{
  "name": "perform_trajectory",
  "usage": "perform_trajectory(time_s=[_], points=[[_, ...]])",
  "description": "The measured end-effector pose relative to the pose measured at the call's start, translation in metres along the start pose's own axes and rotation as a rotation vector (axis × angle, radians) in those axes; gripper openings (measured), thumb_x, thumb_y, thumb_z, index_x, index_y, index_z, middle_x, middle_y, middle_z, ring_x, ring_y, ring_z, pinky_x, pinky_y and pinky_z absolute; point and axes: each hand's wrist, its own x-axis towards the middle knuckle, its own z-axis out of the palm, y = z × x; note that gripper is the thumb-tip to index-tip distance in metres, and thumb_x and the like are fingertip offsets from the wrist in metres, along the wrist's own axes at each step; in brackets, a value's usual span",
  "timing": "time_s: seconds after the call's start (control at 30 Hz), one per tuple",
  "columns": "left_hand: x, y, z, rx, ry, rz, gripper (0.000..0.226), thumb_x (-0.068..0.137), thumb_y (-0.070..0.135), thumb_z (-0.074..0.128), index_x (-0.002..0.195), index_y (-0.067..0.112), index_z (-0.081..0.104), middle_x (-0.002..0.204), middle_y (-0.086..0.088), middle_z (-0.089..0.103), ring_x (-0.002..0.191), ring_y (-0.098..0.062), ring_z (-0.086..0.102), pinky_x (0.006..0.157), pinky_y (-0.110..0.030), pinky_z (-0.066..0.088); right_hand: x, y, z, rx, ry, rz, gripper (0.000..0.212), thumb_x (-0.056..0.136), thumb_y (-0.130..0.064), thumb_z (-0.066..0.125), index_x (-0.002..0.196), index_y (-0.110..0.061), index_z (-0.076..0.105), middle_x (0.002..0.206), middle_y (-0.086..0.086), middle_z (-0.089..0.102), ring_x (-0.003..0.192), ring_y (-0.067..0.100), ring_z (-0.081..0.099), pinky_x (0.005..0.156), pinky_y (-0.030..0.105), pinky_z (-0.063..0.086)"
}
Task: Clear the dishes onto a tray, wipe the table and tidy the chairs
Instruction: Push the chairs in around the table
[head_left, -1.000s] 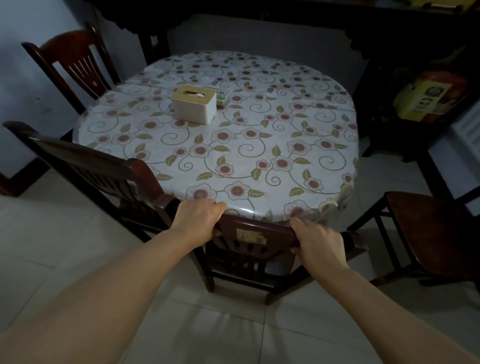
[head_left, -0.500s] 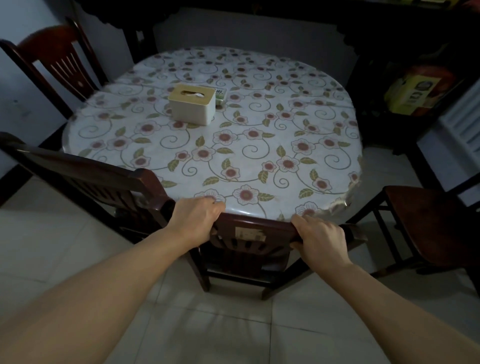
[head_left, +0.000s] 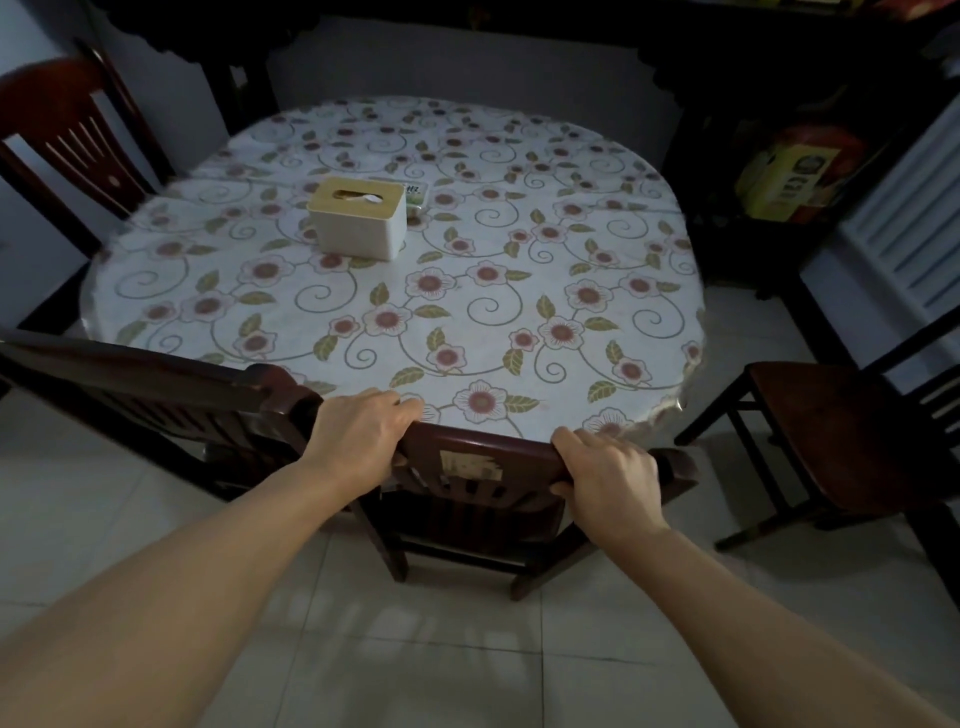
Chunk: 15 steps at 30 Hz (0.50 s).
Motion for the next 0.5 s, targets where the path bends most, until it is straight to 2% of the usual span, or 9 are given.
perform_trajectory(time_s=[0.1, 0.17, 0.3, 0.5], points=[[0.007, 0.001, -0.002, 0.018, -0.011, -0.012, 0.029, 0.08, 0.017, 0.067, 0.107, 0.021, 0.058, 0.082, 0.004, 0.053, 0.085, -0.02, 0.059, 0.049, -0.025, 0.022, 0.005, 0.003, 0.003, 0.006, 0.0, 0.033, 0.053, 0.029, -0.017, 0.092, 0.066, -0.016, 0.055, 0.05, -0.005, 0.053, 0.043, 0.018, 0.053, 0.046, 0.02, 0.024], [0.015, 0.008, -0.003, 0.029, -0.016, -0.023, 0.027, 0.083, 0.02, 0.064, 0.109, 0.022, 0.055, 0.086, 0.004, 0.053, 0.089, -0.02, 0.058, 0.051, -0.026, 0.023, 0.011, 0.012, 0.002, -0.027, -0.017, 0.049, 0.05, 0.035, -0.018, 0.092, 0.07, -0.015, 0.057, 0.054, -0.004, 0.056, 0.047, 0.02, 0.056, 0.049, 0.021, 0.026], [0.032, 0.023, -0.002, 0.006, -0.033, -0.038, 0.022, 0.083, 0.016, 0.062, 0.102, 0.02, 0.051, 0.094, 0.001, 0.056, 0.092, -0.02, 0.054, 0.048, -0.026, 0.016, 0.025, 0.031, -0.003, -0.023, -0.063, 0.068, 0.03, 0.071, -0.019, 0.077, 0.094, -0.013, 0.059, 0.082, 0.002, 0.065, 0.077, 0.028, 0.063, 0.062, 0.027, 0.031], [0.037, 0.026, -0.004, 0.007, -0.033, -0.058, 0.025, 0.081, 0.008, 0.061, 0.1, 0.021, 0.051, 0.091, 0.003, 0.056, 0.089, -0.018, 0.053, 0.046, -0.025, 0.014, 0.028, 0.033, -0.004, -0.005, -0.096, 0.11, 0.028, 0.073, -0.016, 0.076, 0.094, -0.011, 0.058, 0.083, 0.004, 0.064, 0.079, 0.029, 0.06, 0.064, 0.028, 0.03]])
